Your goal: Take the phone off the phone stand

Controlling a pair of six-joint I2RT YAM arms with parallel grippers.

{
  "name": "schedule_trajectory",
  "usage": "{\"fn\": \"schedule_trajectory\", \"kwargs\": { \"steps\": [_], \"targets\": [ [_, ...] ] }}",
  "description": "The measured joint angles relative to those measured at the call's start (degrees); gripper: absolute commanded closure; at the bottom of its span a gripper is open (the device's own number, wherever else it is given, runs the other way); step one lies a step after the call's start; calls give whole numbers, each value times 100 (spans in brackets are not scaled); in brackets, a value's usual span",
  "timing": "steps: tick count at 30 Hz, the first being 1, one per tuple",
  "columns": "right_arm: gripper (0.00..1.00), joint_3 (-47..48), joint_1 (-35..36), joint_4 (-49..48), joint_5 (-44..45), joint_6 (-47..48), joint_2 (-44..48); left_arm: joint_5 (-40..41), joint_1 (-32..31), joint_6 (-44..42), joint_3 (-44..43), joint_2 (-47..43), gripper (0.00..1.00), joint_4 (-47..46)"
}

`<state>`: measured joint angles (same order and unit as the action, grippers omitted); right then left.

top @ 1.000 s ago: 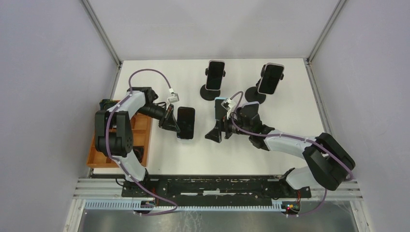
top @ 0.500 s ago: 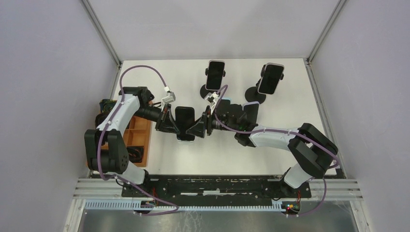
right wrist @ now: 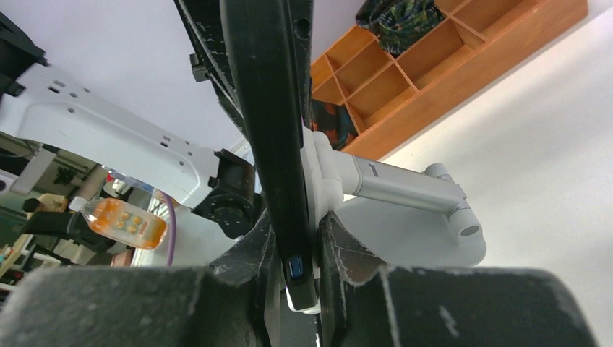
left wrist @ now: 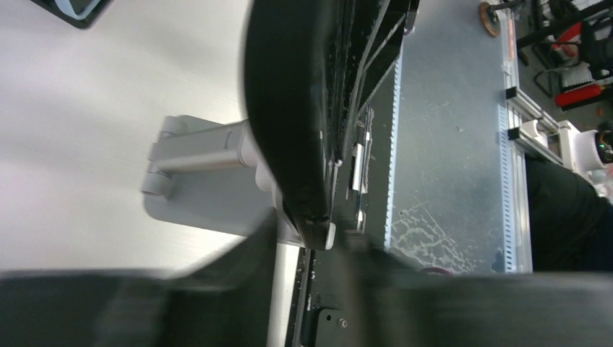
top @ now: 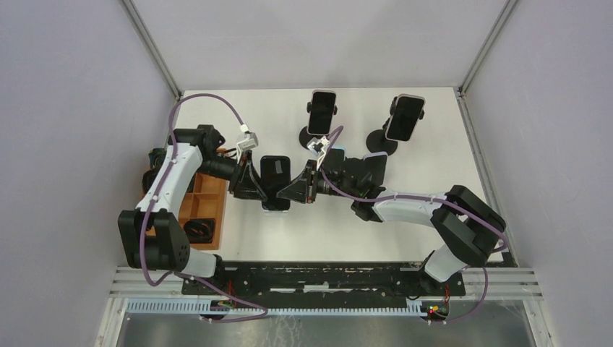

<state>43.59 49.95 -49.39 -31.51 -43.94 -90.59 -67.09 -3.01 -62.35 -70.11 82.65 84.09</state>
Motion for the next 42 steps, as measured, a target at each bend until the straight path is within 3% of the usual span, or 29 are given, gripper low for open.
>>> {"fn": "schedule_trajectory", "kwargs": {
  "steps": [3,5,11,20,27,42],
  "targets": [
    [100,-282,-11,-173,-46,-175,151,101,-26,181,-188,-190,6,-22],
    [100,-562,-74,-391,-129,-302,264,221,-26,291,-262,-354,0,-22],
    [100,-1268,-483,-1478,-726,-817,490,728,-28,501,-507,-922,0,-26],
    [100,-1023,-461,-2981,-1891,-2074,302,1069,-24,887,-522,-1773,0,-750],
    [100,-472,-184,-3185,-2103,-2424,-63,844,-31,935,-437,-2308,1,-1150],
    [100,273,260,-3296,-1969,-2409,-431,188,-35,118,205,-2756,9,-697]
  ]
}}
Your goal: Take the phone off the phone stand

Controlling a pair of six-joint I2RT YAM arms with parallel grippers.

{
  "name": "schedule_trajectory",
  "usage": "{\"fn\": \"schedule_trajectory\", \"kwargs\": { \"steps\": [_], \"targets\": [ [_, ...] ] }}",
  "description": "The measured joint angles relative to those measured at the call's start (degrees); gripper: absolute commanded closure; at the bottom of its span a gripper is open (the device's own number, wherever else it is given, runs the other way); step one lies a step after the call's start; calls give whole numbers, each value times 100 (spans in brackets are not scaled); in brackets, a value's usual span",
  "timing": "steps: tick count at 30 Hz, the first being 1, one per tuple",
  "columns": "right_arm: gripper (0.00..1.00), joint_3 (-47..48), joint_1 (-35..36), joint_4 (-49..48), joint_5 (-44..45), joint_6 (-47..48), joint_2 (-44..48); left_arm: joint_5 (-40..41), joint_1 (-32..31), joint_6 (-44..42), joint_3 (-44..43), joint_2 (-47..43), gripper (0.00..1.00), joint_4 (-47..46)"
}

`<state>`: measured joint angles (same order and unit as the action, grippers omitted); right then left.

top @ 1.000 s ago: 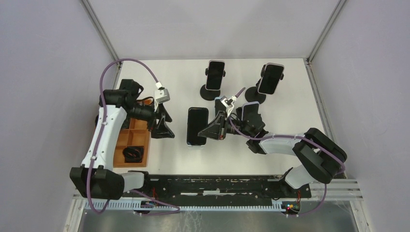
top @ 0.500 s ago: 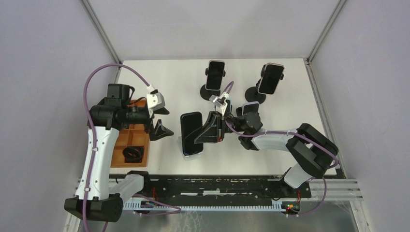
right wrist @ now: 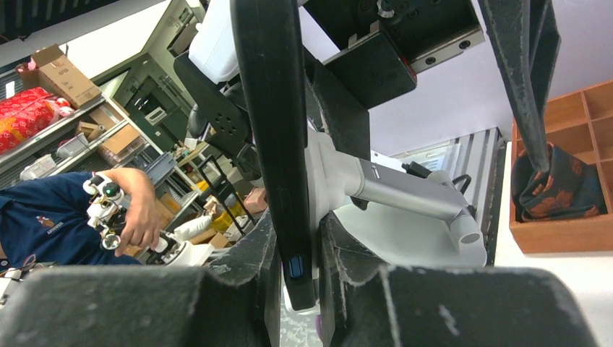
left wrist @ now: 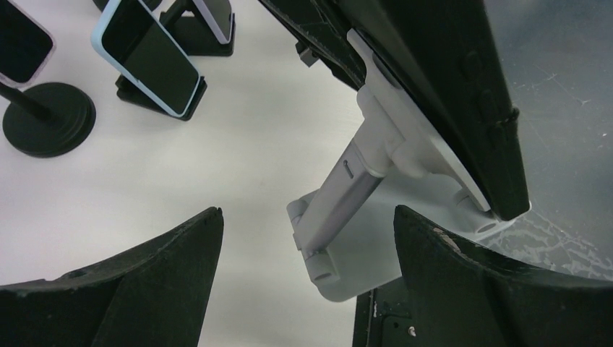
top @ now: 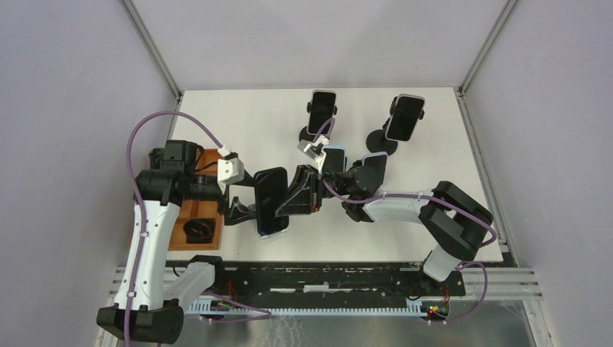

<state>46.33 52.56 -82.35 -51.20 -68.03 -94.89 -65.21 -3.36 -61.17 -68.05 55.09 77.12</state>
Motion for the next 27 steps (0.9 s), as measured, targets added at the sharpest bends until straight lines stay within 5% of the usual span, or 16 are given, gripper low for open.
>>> {"fn": "schedule_trajectory", "kwargs": {
  "steps": [13,27],
  "targets": [
    [100,144,387,494,535,492,-11,-264,0,-470,140,2,26,-2],
    [98,146,455,1246,1351,881,245,-260,7,-1550,229,-9,81,151]
  ]
}}
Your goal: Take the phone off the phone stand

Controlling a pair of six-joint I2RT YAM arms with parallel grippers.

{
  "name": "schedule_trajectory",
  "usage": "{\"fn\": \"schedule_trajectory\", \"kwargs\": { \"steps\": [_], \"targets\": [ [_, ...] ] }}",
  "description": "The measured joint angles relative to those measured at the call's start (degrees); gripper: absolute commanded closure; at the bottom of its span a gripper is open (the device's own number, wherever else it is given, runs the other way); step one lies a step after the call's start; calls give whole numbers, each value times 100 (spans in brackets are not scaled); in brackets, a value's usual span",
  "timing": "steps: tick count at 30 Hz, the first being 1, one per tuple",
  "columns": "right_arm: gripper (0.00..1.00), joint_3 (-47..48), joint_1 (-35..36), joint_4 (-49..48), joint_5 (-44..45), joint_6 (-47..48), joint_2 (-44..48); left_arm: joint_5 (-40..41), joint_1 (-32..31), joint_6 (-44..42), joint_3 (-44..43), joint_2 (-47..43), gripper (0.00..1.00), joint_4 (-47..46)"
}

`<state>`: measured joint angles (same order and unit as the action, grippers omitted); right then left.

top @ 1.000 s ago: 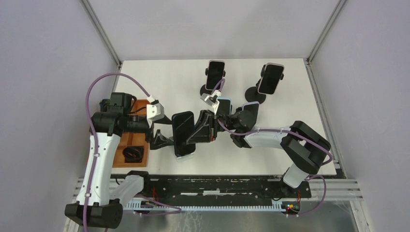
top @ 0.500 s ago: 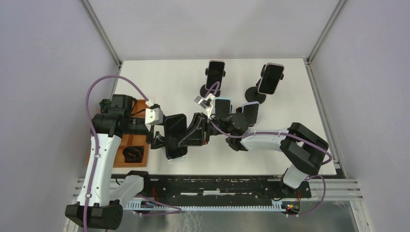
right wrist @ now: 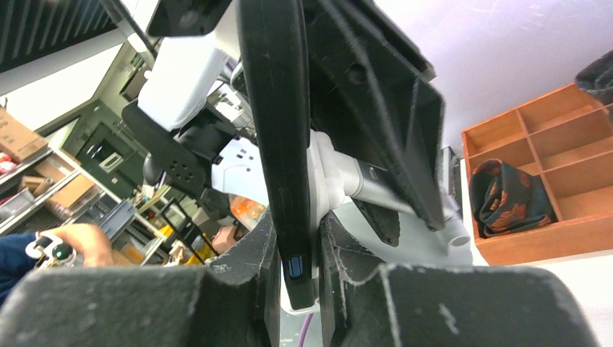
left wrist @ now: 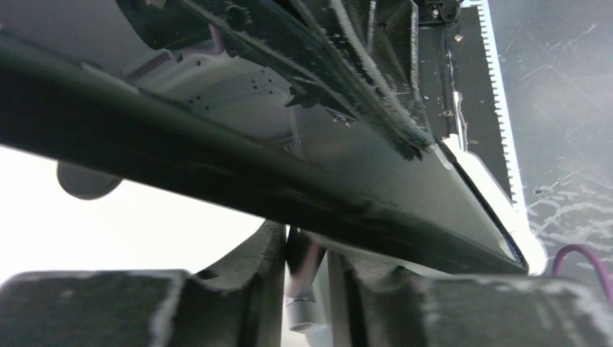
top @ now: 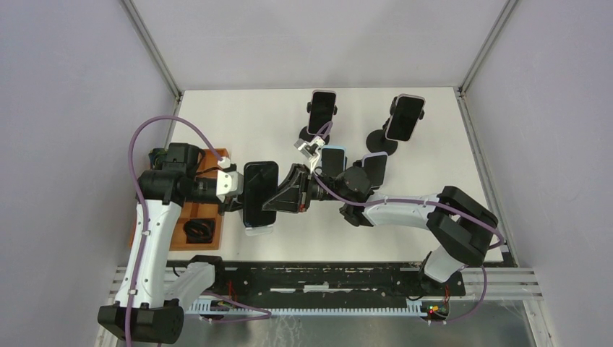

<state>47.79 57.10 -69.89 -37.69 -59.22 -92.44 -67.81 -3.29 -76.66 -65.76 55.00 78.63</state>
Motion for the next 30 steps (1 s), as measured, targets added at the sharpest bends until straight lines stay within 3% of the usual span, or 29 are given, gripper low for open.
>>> {"fn": "schedule_trajectory", "kwargs": {
  "steps": [2,7,11,14,23,30],
  "targets": [
    [94,-2,-2,92,92,11,39,-11,0,-197,-9,37,87,50],
    [73,-7,-4,494,343,111,214,-74,4,-562,-136,293,97,190],
    [47,-7,17,975,592,415,422,-70,4,-671,-138,339,98,216],
    [35,22,52,1502,942,796,553,26,-7,-673,-138,339,98,289],
    [35,278,114,2516,1484,1497,870,304,-273,-634,-138,352,98,256],
    [53,278,120,2583,1650,1578,1067,321,-398,-501,-138,356,98,210]
  ]
}}
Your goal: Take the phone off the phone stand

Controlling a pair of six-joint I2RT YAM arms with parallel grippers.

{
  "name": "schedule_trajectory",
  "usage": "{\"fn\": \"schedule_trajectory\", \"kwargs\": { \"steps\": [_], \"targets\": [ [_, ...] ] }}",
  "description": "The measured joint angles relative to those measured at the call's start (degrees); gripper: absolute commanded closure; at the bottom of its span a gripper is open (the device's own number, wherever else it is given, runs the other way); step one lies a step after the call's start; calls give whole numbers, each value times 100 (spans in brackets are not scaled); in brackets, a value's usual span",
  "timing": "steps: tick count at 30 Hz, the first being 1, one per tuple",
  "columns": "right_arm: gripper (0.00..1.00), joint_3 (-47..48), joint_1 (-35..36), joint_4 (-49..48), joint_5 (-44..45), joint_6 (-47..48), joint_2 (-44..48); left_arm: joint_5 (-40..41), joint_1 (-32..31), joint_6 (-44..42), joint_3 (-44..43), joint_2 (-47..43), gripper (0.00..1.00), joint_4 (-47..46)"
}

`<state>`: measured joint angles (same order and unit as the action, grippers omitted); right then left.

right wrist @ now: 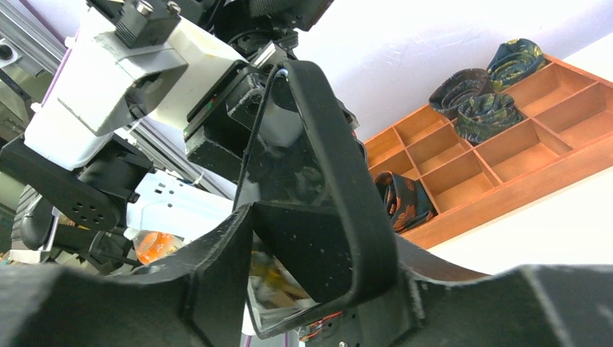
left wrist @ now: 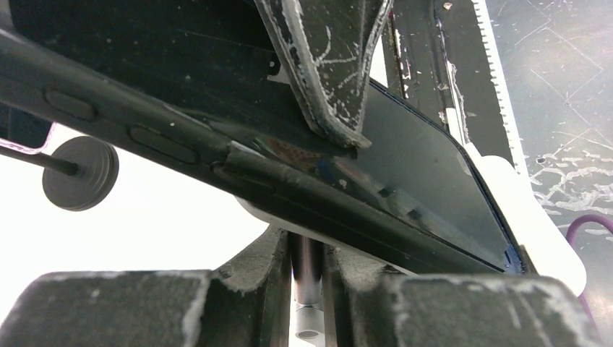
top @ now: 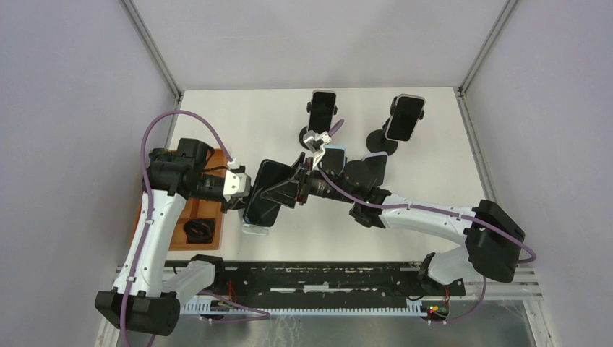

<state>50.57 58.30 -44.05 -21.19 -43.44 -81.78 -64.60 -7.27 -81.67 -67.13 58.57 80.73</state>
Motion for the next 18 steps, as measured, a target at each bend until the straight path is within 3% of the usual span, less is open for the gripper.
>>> {"fn": "schedule_trajectory", "kwargs": {
  "steps": [5,13,18],
  "targets": [
    [64,2,-20,48,17,-7,149,-17,-42,0,0,0,98,-61],
    [100,50,-236,46,-369,-223,249,-94,-85,-4,2,-22,98,-138],
    [100,129,-614,177,-730,-483,341,13,-85,-63,160,-74,98,-146]
  ]
}}
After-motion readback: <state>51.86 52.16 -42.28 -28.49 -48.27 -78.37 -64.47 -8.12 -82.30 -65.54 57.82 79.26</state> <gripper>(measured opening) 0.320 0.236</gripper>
